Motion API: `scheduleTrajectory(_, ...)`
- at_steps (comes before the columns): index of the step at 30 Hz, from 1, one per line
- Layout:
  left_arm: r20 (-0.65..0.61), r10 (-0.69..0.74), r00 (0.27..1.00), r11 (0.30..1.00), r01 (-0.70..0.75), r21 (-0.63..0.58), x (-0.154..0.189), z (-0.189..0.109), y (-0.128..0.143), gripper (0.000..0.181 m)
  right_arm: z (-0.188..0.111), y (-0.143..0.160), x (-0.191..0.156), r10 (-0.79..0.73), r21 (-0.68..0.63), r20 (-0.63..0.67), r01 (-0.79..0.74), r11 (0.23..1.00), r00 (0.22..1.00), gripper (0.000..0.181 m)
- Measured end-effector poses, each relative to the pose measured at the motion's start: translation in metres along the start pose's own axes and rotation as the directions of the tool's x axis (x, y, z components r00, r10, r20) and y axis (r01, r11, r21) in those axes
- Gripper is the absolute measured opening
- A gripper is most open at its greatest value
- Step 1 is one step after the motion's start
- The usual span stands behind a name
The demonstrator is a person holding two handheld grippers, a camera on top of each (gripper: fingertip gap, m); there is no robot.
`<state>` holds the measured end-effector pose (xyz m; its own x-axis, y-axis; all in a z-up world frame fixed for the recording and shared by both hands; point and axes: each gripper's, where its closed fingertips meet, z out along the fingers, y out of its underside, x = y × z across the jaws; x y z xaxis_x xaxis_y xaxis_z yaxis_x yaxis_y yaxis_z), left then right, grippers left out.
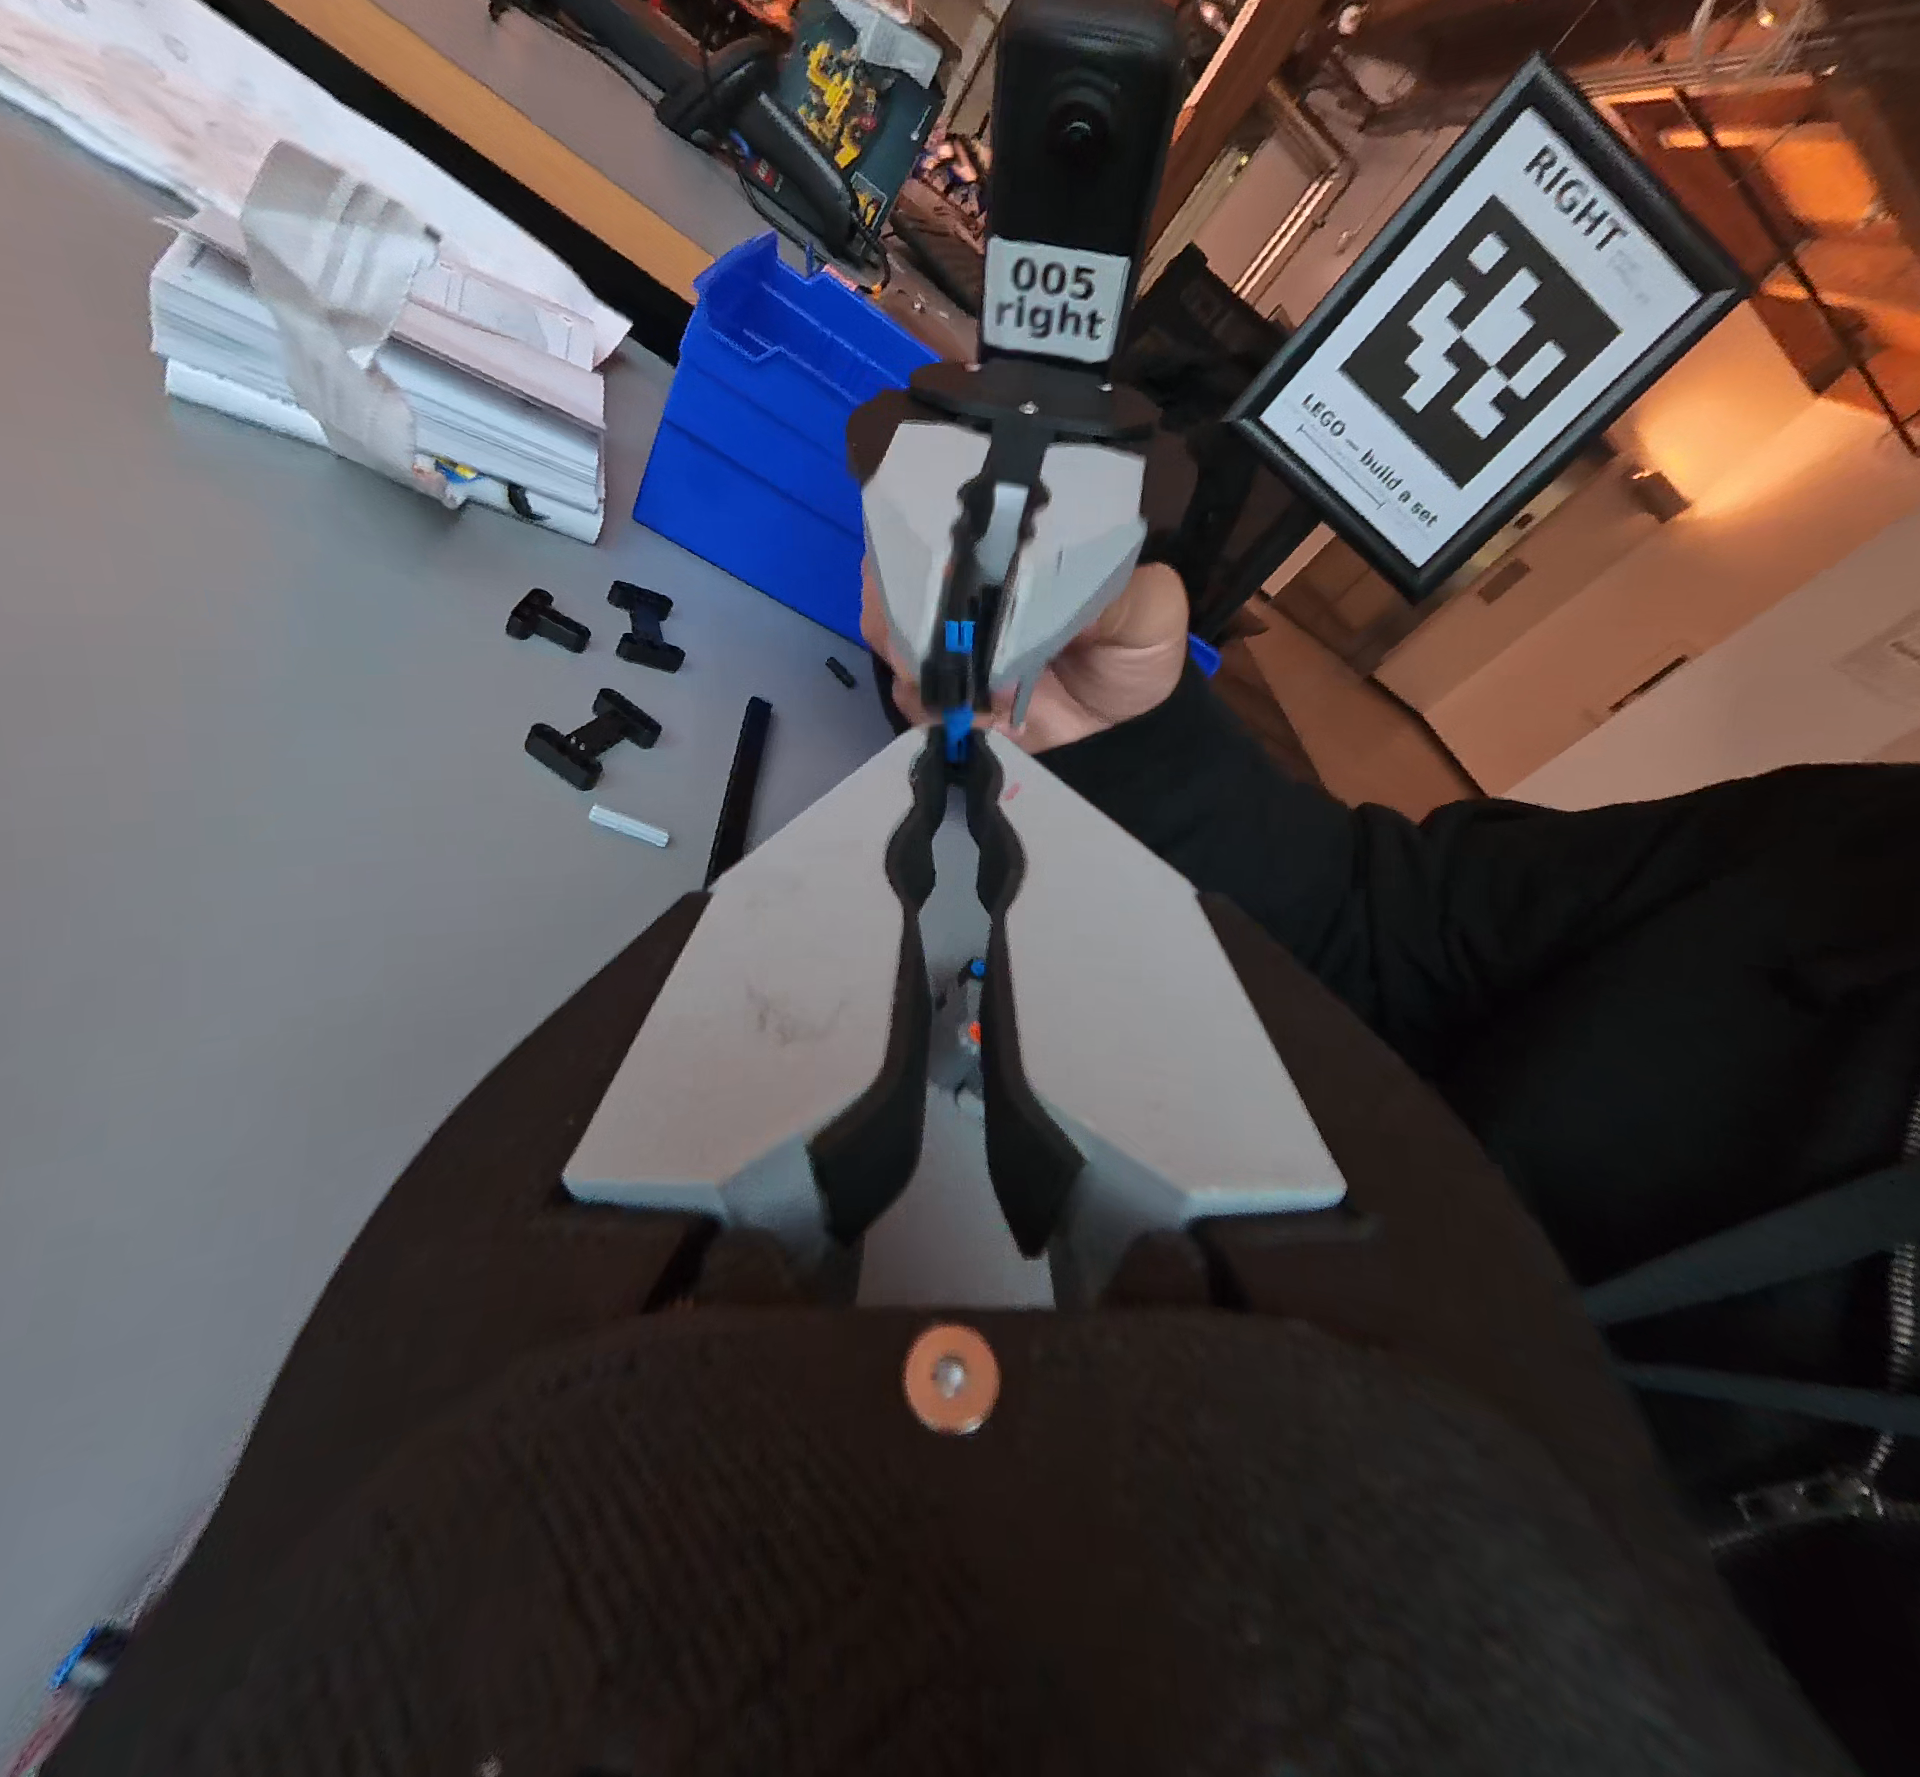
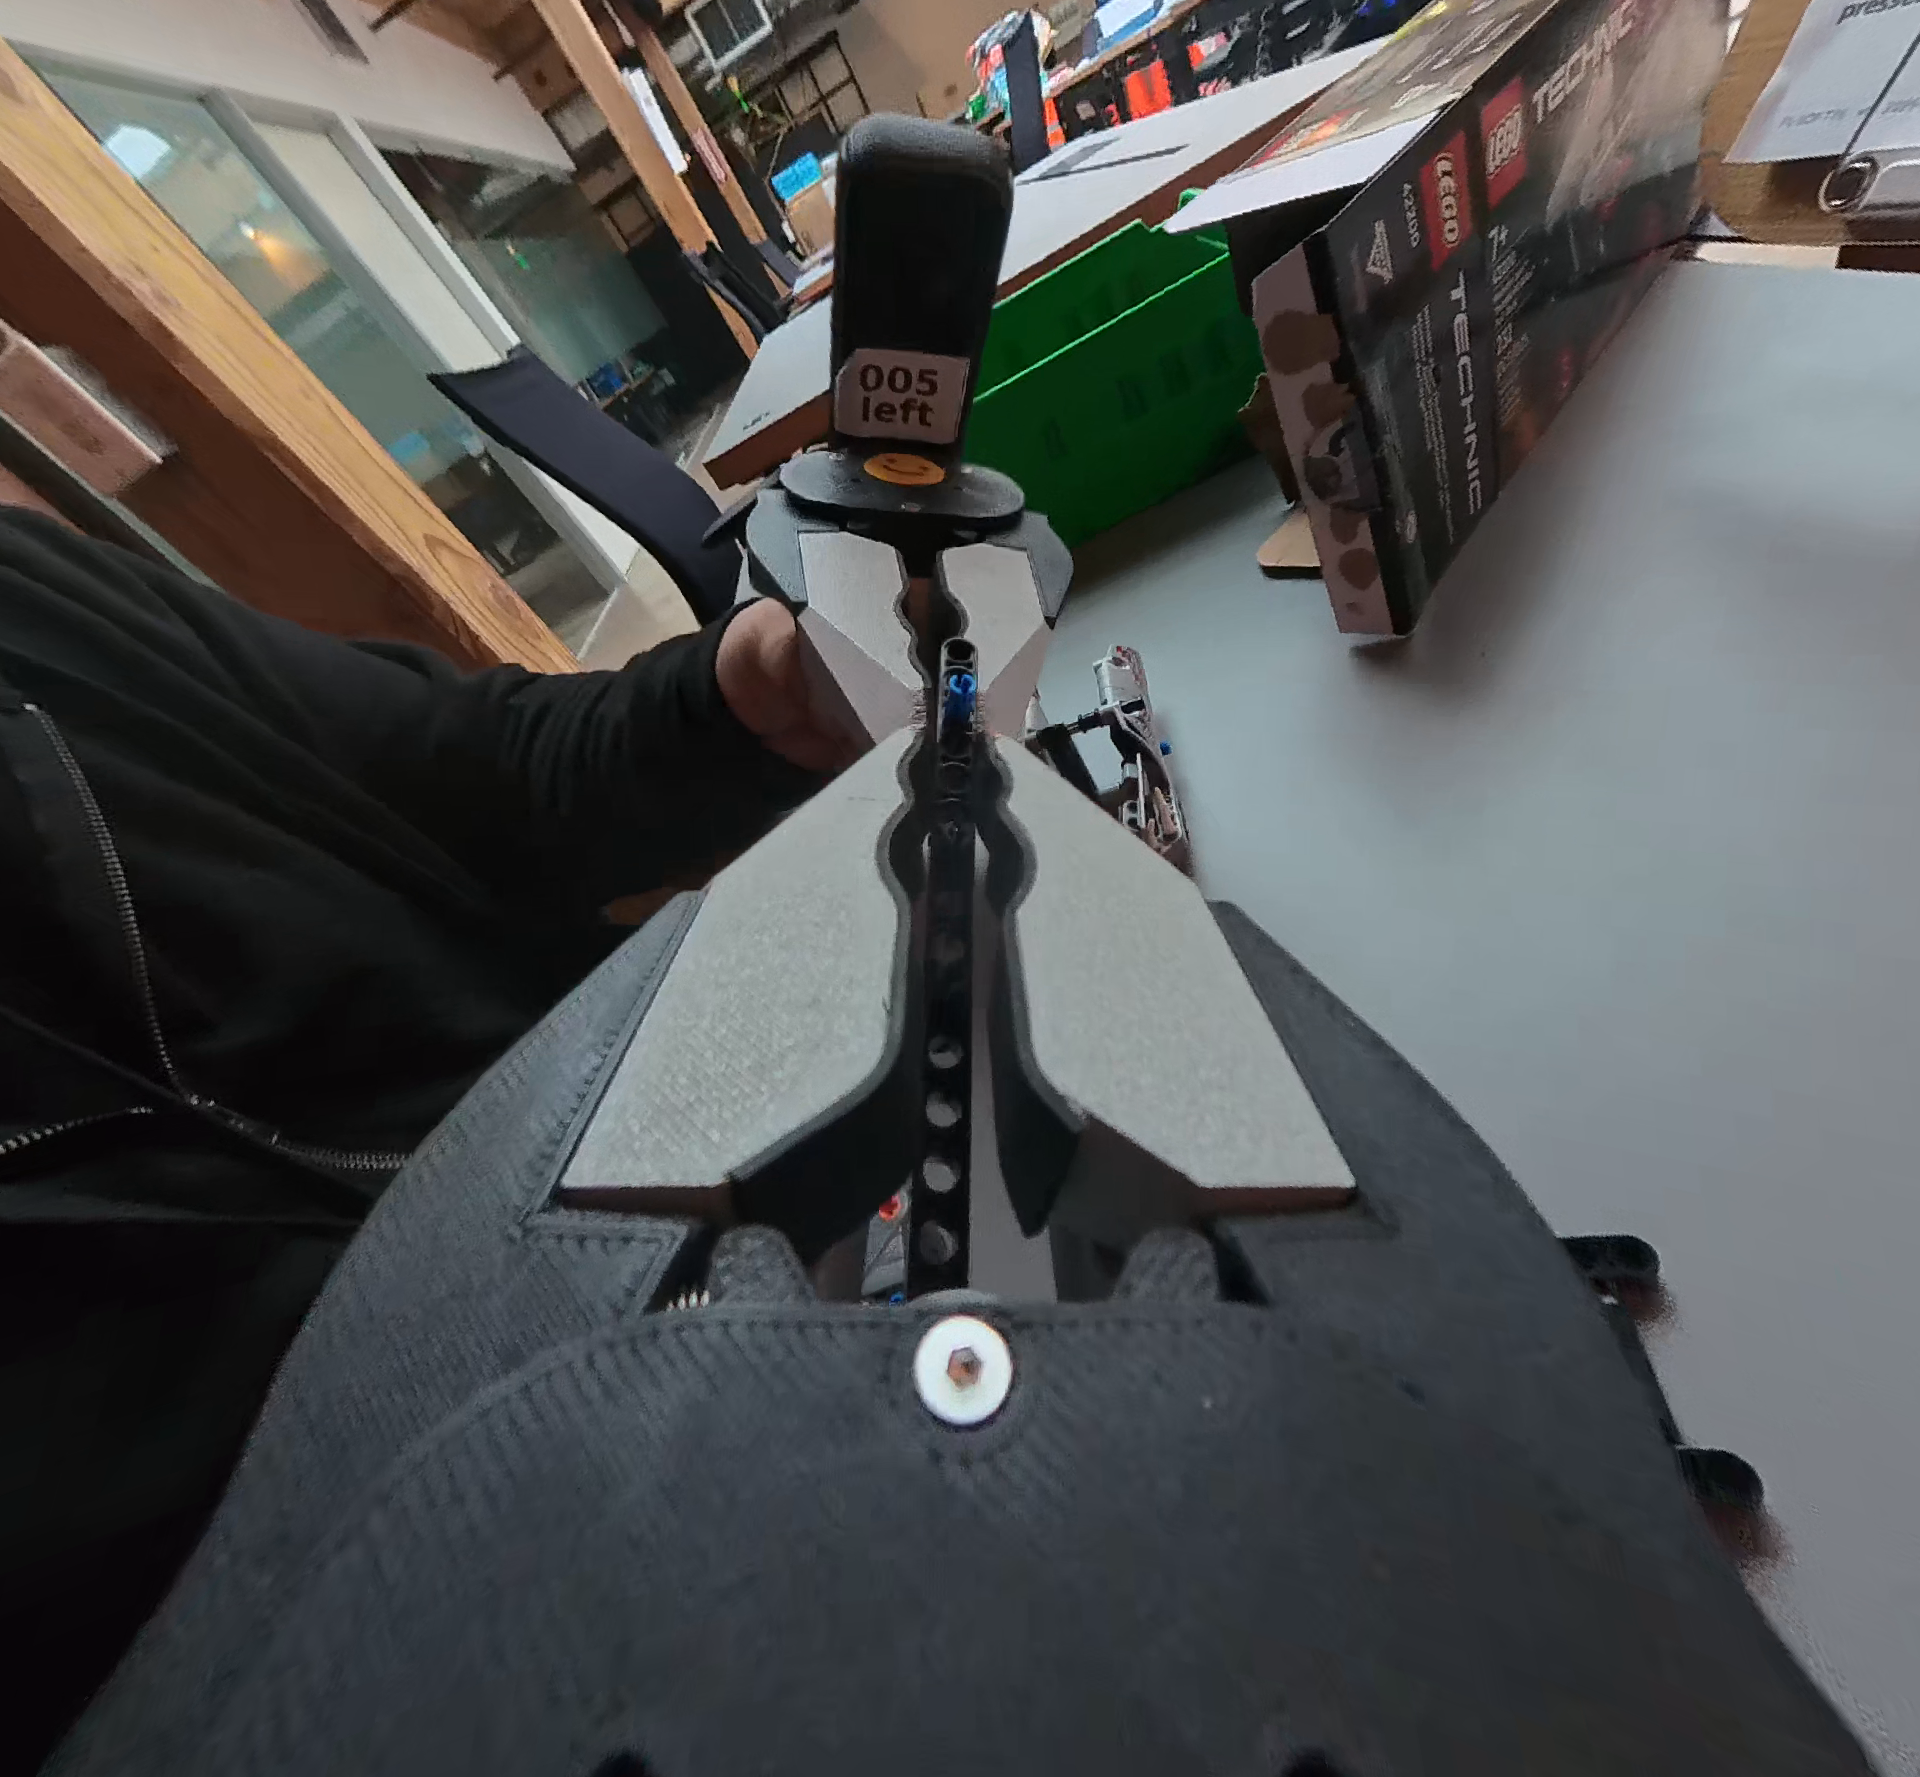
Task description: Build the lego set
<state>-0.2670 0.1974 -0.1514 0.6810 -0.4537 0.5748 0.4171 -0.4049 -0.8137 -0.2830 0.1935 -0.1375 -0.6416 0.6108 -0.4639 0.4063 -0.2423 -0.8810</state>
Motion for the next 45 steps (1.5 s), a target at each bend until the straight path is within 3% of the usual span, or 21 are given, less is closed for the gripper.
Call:
scheduleTrajectory(2,0.037,0.002,0.999,0.995,0.001,-0.099,-0.006,0.001,0.020,0.003,-0.020,-0.026,0.007,0.012,0.163,-0.039,-0.005,0.987,0.999,0.003)
scheduleTrajectory(4,0.021,-0.021,1.000,0.996,0.022,-0.088,-0.003,0.007,0.025,0.003,-0.047,-0.045,0.011,-0.021,0.248,-0.079,0.040,0.968,0.997,0.002)
scheduleTrajectory(5,0.053,0.008,0.999,0.994,-0.002,-0.106,-0.007,0.009,0.026,0.003,-0.048,-0.043,0.007,-0.039,0.215,-0.065,0.052,0.975,0.997,0.003)
scheduleTrajectory(9,0.234,0.173,0.957,0.924,-0.076,-0.375,-0.035,0.016,0.057,0.002,-0.030,-0.028,0.015,-0.035,0.104,-0.103,0.046,0.994,0.994,0.003)
scheduleTrajectory(12,0.343,0.257,0.903,0.875,-0.067,-0.480,-0.057,0.018,0.070,0.030,-0.024,-0.017,0.023,0.013,0.082,-0.096,-0.005,0.997,0.995,0.003)
scheduleTrajectory(14,0.358,0.314,0.879,0.861,-0.106,-0.497,-0.060,0.017,0.068,0.032,-0.022,-0.012,0.029,0.041,0.068,-0.109,-0.033,0.997,0.993,0.003)
scheduleTrajectory(16,0.354,0.321,0.878,0.872,-0.127,-0.473,-0.058,0.018,0.063,0.041,-0.019,-0.006,0.033,0.058,0.046,-0.114,-0.053,0.998,0.992,0.003)
scheduleTrajectory(20,0.245,0.261,0.934,0.939,-0.186,-0.290,-0.029,0.023,0.032,0.028,-0.009,-0.001,0.027,0.088,0.036,-0.053,-0.087,0.996,0.995,0.003)
scheduleTrajectory(27,0.070,0.074,0.995,0.995,-0.069,-0.067,-0.003,0.021,0.004,0.019,0.005,-0.001,0.010,0.106,0.046,0.051,-0.108,0.993,0.993,0.004)
scheduleTrajectory(31,0.079,0.071,0.994,0.996,-0.067,-0.057,-0.005,0.021,0.004,0.005,0.010,-0.002,0.005,0.112,0.057,0.076,-0.117,0.992,0.991,0.004)
scheduleTrajectory(35,0.077,0.094,0.993,0.994,-0.089,-0.061,-0.003,0.020,0.004,0.005,0.010,-0.004,0.002,0.107,0.052,0.083,-0.112,0.992,0.991,0.004)
scheduleTrajectory(40,0.097,0.095,0.991,0.995,-0.096,0.010,-0.004,0.009,-0.009,0.005,-0.005,0.001,0.007,0.016,-0.032,-0.006,-0.017,0.999,1.000,0.010)
scheduleTrajectory(45,0.086,0.074,0.994,0.997,-0.076,0.017,-0.006,0.007,-0.009,0.005,-0.004,0.003,0.007,0.036,-0.041,0.022,-0.035,0.999,0.999,0.006)
